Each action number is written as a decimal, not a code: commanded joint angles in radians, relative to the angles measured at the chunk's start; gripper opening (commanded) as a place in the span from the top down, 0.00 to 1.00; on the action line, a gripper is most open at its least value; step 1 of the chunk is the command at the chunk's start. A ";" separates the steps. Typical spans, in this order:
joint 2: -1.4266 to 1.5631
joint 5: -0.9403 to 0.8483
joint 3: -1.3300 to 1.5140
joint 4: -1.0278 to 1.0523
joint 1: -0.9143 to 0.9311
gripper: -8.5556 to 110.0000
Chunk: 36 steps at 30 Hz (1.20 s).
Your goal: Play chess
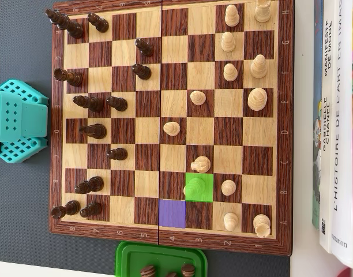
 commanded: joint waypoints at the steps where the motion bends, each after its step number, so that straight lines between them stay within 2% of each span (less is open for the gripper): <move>1: 0.002 0.005 0.021 -0.067 -0.006 0.80; 18: 0.002 -0.006 0.021 -0.491 -0.006 0.80; 36: 0.002 0.003 0.021 -0.494 0.003 0.80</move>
